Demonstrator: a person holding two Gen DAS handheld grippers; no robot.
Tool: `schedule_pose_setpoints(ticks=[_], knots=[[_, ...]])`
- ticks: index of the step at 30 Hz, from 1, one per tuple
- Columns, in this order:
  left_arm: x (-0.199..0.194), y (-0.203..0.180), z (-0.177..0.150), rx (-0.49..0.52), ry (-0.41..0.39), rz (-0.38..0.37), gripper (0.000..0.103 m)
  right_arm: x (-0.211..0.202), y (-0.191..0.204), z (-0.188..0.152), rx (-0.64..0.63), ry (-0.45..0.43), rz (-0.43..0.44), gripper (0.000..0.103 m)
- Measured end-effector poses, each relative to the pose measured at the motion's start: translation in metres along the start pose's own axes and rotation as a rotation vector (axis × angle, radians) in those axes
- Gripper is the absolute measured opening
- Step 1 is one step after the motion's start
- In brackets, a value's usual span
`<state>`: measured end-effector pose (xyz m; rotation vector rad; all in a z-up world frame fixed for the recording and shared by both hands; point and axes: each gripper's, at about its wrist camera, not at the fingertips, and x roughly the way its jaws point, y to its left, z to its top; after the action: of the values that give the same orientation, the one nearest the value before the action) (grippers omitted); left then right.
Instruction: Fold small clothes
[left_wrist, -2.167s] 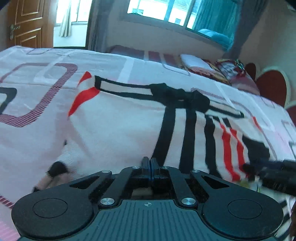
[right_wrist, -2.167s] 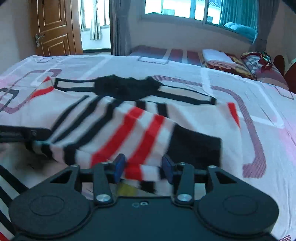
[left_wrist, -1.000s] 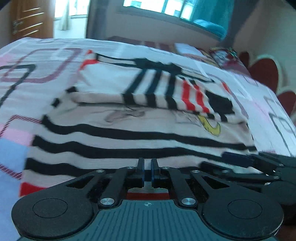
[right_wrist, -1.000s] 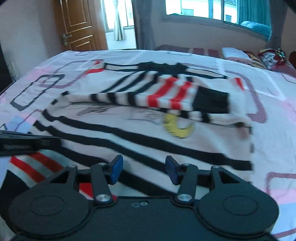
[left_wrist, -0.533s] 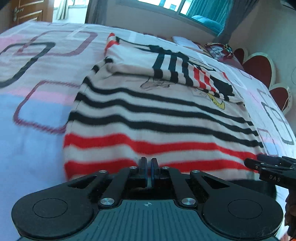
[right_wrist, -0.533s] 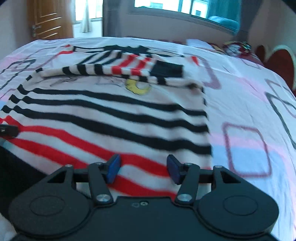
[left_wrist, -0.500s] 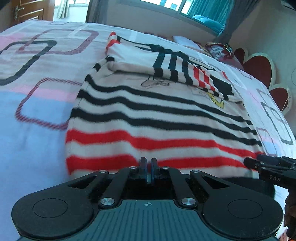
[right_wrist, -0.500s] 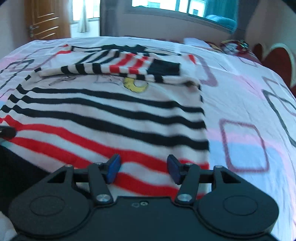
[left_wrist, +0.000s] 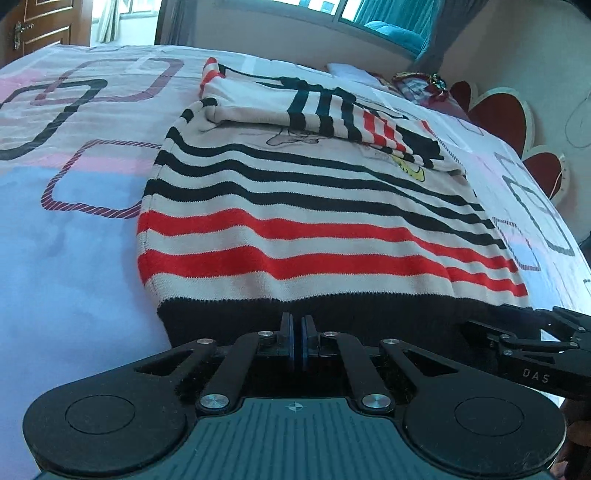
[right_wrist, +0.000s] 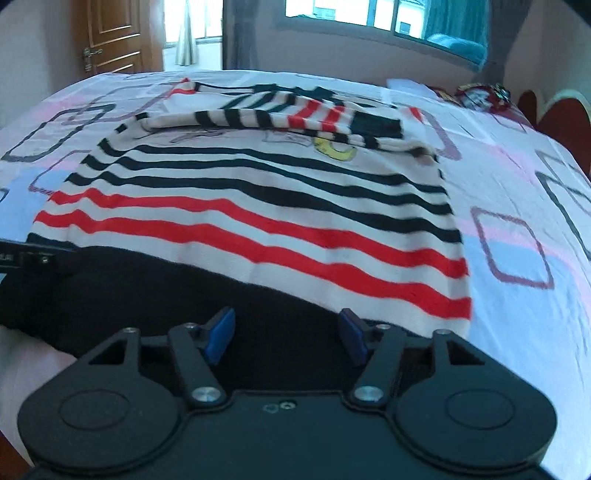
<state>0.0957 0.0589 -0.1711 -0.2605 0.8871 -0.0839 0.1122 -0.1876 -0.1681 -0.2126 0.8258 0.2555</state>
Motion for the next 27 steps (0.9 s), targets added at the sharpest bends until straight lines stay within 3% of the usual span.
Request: schedule_pose_setpoints(ticks=[10,21,27], knots=[[-0.009,-0.004,-0.004,0.021,0.007,0.028,0.004,-0.013,-0.009,-0.013,0.038,0.010,-0.020,0.063],[-0.017,-0.022,-0.015,0.095,-0.003,0.020,0.005,-0.024,0.011,0.000,0.073,-0.047,0.053,0.061],[-0.020,-0.009,-0.025,0.079,-0.011,0.011,0.005,-0.013,0.013,-0.014,0.040,0.000,0.028,0.059]])
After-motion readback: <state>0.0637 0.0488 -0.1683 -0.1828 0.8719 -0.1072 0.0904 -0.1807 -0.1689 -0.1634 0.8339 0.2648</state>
